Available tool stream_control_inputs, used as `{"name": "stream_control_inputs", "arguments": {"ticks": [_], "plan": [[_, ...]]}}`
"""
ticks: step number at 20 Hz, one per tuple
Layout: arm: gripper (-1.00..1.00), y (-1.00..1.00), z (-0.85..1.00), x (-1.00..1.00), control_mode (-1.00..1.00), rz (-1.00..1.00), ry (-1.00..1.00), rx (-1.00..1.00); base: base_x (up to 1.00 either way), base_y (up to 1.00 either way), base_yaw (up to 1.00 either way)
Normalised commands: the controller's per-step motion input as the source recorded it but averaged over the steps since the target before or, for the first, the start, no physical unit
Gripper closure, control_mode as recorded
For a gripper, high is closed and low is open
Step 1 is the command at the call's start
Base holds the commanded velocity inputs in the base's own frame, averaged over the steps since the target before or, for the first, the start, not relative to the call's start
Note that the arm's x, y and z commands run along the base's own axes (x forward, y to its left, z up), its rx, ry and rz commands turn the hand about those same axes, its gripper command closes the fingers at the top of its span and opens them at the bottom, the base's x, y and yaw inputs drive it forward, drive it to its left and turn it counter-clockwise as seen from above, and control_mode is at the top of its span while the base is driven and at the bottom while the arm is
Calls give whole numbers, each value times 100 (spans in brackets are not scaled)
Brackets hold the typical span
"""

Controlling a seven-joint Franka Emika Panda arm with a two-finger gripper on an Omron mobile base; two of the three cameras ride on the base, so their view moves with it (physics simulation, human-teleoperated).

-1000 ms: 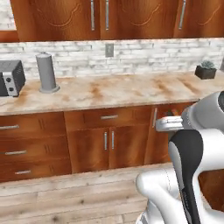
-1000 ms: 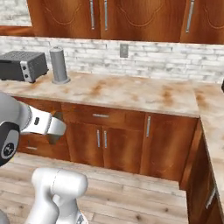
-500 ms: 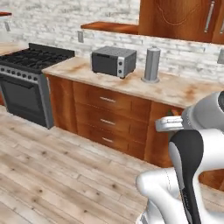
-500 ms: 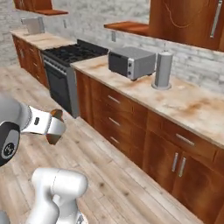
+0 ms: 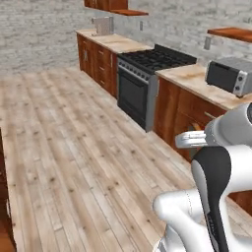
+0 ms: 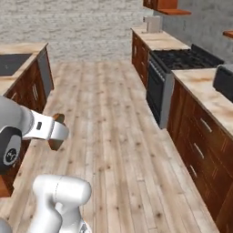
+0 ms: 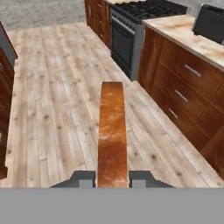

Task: Start the toaster. Once the lever pops up, take the bread to the plate on the dining counter.

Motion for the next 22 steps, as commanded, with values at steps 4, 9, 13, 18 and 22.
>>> {"name": "stream_control_inputs", "arguments": {"ticks": [4, 9, 13, 18, 22], "plan": [[100, 0, 0, 0, 100, 0, 0, 0, 33, -31, 62], [100, 0, 0, 0, 100, 0, 0, 0, 29, 6, 36], [100, 0, 0, 0, 100, 0, 0, 0, 5, 81, 19], [100, 0, 0, 0, 100, 0, 0, 0, 12, 100, 1], [100, 0, 0, 0, 100, 0, 0, 0, 33, 100, 0]]}}
